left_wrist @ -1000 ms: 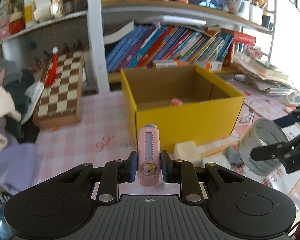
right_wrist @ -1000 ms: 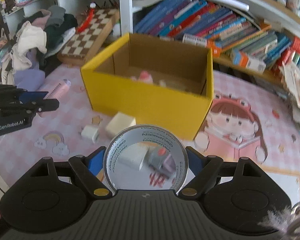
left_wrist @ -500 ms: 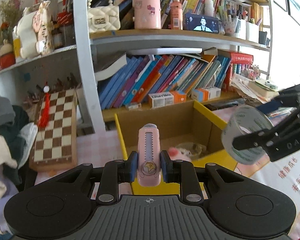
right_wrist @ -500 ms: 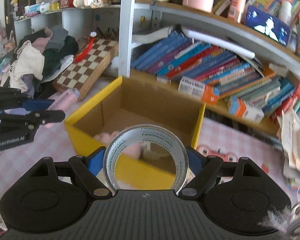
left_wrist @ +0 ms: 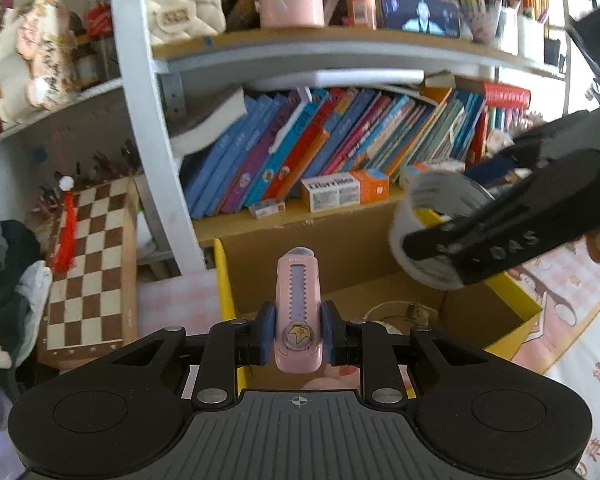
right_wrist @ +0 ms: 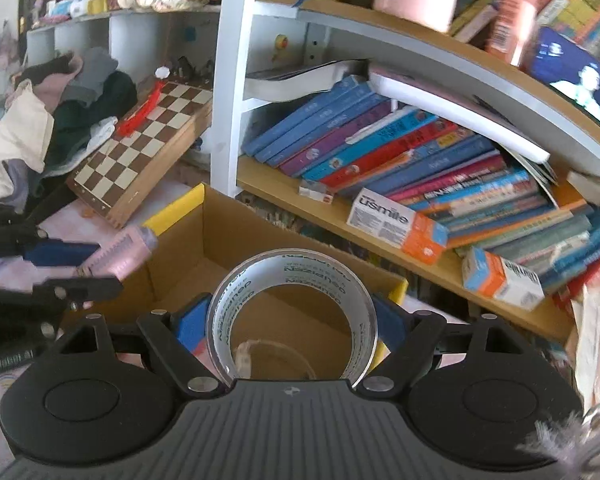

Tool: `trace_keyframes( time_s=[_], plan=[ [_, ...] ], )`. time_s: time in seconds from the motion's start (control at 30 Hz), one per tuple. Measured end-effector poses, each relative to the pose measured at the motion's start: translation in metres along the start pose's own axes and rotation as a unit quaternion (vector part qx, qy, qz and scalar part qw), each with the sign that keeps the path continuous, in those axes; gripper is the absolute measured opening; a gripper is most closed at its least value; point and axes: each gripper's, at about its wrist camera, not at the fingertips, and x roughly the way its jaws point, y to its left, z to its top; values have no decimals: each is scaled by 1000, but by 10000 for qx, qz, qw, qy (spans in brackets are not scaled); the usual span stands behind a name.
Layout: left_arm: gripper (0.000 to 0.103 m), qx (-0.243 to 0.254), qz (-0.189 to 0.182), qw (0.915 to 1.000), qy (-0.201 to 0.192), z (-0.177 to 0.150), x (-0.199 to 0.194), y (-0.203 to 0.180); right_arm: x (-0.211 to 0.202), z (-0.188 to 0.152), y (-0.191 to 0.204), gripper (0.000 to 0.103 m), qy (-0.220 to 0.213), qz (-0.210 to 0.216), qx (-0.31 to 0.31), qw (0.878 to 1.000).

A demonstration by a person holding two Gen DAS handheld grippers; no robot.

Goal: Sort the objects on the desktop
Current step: 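Lift the pink knife with the left tool while the right tool lifts the tape roll toward the box, then lower the knife into the yellow box and open the left tool while the right tool releases the tape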

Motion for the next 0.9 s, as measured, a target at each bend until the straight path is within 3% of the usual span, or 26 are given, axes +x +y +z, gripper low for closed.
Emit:
trace_keyframes(
  time_s=[0.5,0.9],
  plan=[
    [23,77,89,9965,830,1,65,-1,85,-5,1,82,626,450,-677,9947],
    [23,239,16,9932,1137,-2,82,-12,105,-5,0,82,817,590,-826,9915]
  ],
)
